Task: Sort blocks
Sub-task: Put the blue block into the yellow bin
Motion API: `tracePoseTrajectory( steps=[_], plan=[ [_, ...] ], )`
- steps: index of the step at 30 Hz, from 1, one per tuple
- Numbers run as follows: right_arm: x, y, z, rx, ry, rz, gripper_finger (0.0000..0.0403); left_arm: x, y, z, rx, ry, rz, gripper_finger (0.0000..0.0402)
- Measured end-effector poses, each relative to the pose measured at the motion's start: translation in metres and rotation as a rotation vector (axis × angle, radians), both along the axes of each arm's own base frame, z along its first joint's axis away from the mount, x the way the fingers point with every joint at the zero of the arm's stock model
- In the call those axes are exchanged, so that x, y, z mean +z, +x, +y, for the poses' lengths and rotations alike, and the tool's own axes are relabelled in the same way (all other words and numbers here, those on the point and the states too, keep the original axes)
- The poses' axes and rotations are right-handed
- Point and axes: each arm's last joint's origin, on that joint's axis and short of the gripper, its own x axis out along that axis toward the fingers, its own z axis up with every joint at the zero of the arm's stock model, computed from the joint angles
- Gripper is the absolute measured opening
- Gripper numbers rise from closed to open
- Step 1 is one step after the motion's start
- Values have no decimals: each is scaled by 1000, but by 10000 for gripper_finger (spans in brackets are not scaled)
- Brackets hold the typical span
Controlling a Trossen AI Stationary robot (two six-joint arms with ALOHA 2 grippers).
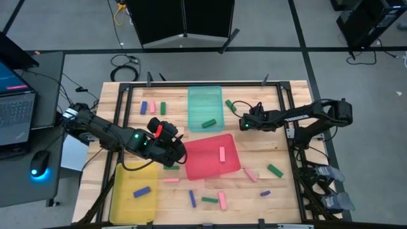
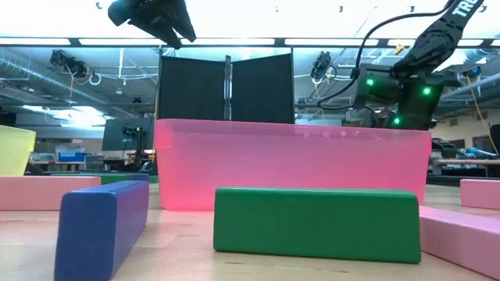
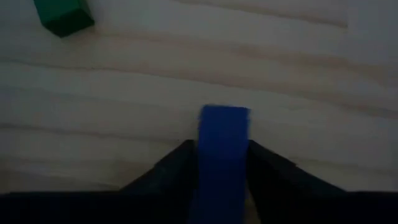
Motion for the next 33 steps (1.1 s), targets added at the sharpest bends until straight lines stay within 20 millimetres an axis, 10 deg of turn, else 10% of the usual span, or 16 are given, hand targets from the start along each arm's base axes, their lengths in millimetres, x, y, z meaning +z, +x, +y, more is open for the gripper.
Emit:
tracePoseTrajectory(
  steps=[17, 33],
  plan=[
    [19, 3, 18, 156, -55, -72, 115, 1, -1, -5, 3, -5, -29, 218],
    [87, 65, 85, 691, -403, -817, 115, 37, -43, -29, -47, 79, -267, 218]
  ],
)
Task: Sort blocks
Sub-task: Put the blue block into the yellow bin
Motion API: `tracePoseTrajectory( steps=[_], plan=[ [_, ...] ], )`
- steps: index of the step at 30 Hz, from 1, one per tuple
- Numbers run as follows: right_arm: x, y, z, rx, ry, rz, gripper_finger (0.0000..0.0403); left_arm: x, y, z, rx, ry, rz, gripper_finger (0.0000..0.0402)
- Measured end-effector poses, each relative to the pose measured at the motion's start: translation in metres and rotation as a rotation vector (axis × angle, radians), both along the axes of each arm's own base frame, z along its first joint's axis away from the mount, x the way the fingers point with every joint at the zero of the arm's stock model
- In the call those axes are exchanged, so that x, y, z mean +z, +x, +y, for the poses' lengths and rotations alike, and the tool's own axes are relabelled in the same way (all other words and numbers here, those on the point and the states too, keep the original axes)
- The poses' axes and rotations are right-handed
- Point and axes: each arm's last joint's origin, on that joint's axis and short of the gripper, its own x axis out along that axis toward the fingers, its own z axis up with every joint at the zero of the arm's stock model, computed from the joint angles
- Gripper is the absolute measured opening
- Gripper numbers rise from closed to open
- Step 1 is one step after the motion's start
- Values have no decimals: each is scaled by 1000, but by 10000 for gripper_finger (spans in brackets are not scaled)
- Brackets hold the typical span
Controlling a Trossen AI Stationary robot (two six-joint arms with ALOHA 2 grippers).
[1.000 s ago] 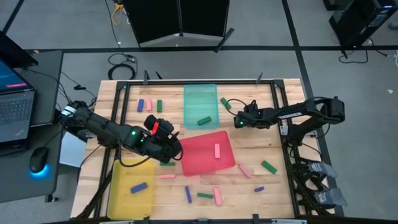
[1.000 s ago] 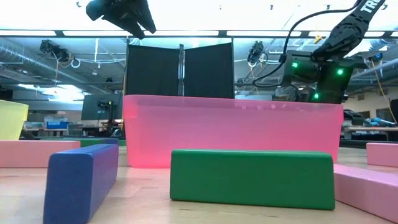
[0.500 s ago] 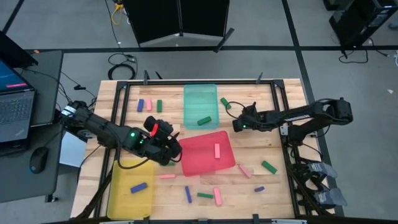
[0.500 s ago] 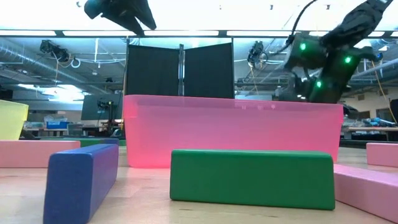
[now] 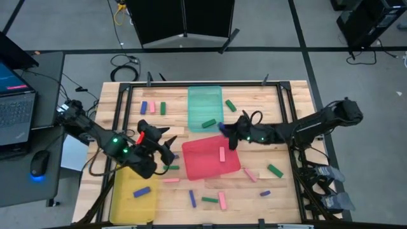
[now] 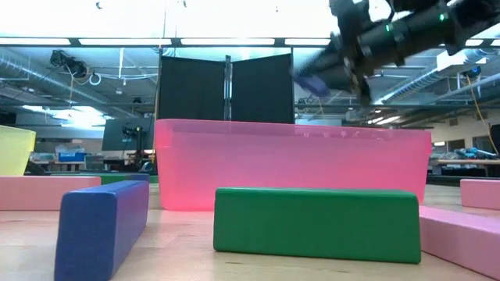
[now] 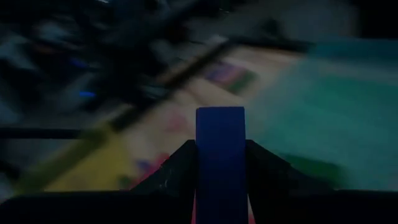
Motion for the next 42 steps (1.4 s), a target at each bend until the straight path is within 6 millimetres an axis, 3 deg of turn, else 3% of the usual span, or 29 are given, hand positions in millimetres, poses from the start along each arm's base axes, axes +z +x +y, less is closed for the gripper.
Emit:
tracePoseTrajectory(
  steps=[4, 13, 23, 33, 42],
  plan=[
    [7, 33, 21, 84, -64, -59, 115, 8, -9, 0, -3, 0, -51, 218],
    [18, 139, 67, 317, -200, -121, 115, 15, -17, -2, -19, -12, -95, 218],
    [2, 233, 102, 525, -218, -229, 115, 30, -30, 7, -34, -26, -141, 218],
    [-40, 298, 124, 602, -213, -314, 115, 32, -32, 8, -41, -19, -139, 218],
    [-67, 332, 136, 647, -223, -227, 115, 32, -32, 8, -40, -23, -141, 218]
  ],
)
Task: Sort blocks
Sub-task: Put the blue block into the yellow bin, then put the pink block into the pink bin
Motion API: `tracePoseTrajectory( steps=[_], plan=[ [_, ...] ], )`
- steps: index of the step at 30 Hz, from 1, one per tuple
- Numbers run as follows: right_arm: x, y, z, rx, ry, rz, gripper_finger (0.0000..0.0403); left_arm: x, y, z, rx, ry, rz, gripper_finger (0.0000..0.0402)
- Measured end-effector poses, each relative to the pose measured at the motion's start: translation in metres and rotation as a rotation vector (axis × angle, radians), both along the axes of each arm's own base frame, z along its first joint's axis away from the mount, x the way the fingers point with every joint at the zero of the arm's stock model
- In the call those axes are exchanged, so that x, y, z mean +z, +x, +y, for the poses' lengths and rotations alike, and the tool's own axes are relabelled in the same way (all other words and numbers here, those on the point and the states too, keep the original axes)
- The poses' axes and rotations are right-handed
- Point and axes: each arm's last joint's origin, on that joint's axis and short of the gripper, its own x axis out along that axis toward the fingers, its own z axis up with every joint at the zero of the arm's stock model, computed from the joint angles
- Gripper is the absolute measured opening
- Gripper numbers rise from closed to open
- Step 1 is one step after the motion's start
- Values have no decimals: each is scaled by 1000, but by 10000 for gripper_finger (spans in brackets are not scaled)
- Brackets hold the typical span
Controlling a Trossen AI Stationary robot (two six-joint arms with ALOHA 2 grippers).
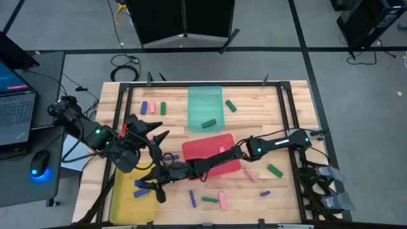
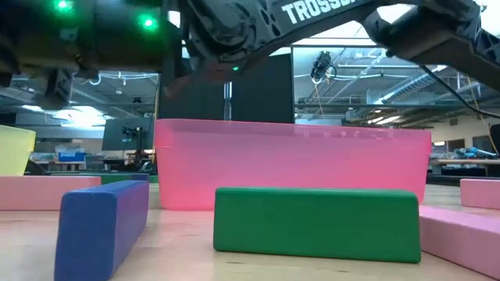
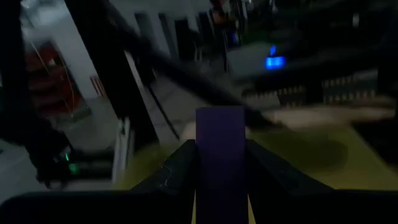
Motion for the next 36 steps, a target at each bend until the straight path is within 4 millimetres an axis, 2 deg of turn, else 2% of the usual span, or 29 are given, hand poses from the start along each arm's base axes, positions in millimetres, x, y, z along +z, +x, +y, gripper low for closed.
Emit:
tracePoseTrajectory(
  steps=[3, 10, 13, 16, 20, 25, 27, 30, 34, 36],
  plan=[
    [-5, -3, -1, 3, -32, 34, 125, 0, 0, 0, 0, -1, -1, 218],
    [15, -5, -1, 18, -111, 19, 272, 0, 0, 0, 0, 0, 0, 218],
    [18, -6, -1, 28, -130, 19, 309, 0, 0, 0, 0, 0, 0, 218],
    [26, -7, -1, 33, -181, 17, 321, 0, 0, 0, 0, -1, 0, 218],
    [46, -10, -4, -16, -236, 17, 312, 0, -1, 0, -2, -9, -3, 218],
    [35, -20, -16, -42, -223, 22, 282, 2, -4, 0, -17, -6, 0, 218],
    [35, -32, -24, -86, -209, 4, 271, 2, -6, -1, -25, -5, -3, 218],
    [40, -62, -41, -162, -191, -45, 260, 2, -8, -2, -31, 2, 3, 218],
    [49, -118, -61, -305, -249, -49, 254, -3, -10, 3, -32, -23, 55, 218],
    [60, -147, -70, -370, -272, -60, 254, -6, -9, 9, -10, -61, 86, 218]
  ],
)
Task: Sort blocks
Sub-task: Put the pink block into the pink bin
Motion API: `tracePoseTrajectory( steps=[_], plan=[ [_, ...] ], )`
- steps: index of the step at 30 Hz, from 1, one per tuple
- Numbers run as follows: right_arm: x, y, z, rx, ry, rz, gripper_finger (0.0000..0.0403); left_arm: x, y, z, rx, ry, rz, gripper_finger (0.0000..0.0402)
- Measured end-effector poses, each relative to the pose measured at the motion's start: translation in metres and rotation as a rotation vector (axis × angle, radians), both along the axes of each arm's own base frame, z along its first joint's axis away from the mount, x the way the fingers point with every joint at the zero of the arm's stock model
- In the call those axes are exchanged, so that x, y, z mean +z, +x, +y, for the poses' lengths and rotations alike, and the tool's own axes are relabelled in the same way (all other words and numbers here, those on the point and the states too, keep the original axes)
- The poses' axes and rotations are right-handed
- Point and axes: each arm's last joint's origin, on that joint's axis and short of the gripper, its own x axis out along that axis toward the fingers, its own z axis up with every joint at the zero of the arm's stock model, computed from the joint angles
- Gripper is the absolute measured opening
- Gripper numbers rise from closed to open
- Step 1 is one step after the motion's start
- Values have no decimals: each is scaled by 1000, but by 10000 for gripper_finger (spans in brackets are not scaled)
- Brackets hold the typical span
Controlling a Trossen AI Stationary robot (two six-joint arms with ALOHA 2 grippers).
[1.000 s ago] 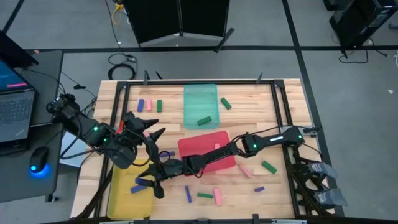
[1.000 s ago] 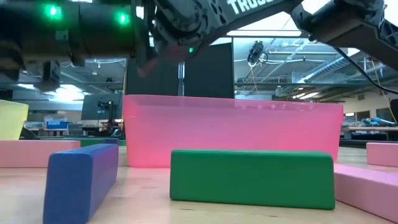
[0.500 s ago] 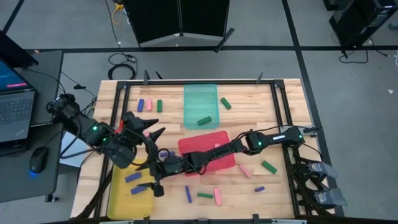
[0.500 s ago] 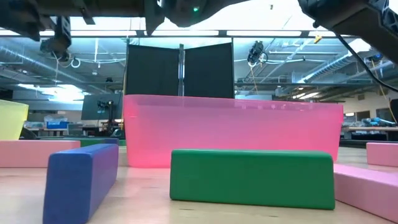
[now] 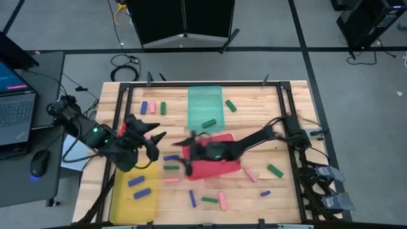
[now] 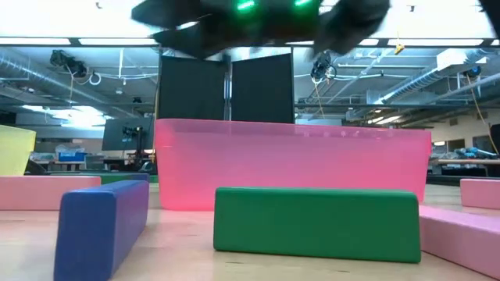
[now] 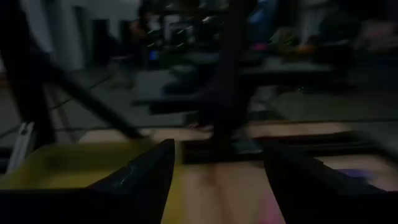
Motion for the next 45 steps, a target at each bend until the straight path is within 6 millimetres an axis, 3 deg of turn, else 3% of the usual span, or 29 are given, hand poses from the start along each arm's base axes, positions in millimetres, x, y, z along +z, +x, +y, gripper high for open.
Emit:
tracePoseTrajectory(
  steps=[3, 8, 12, 17, 22, 28, 36, 45],
  plan=[
    [19, -44, -11, -79, -13, -23, 255, -6, 4, 12, 33, -57, 76, 218],
    [29, -113, -27, -195, -44, -22, 255, -24, 20, 32, 61, -147, 307, 218],
    [34, -162, -37, -253, -25, -71, 254, -49, 40, 46, 33, -160, 601, 218],
    [31, -204, -44, -243, 13, -99, 254, -84, 67, 67, -128, -152, 1012, 218],
    [28, -232, -37, -234, 16, -108, 254, -121, 87, 88, -289, -139, 1360, 218],
    [31, -254, -23, -305, -39, -42, 254, -143, 99, 110, -408, -146, 1452, 218],
    [36, -281, -9, -355, -110, 39, 254, -169, 73, 128, -459, -240, 1437, 218],
    [43, -303, -6, -379, -145, 63, 254, -203, 48, 128, -559, -291, 1391, 218]
  ],
)
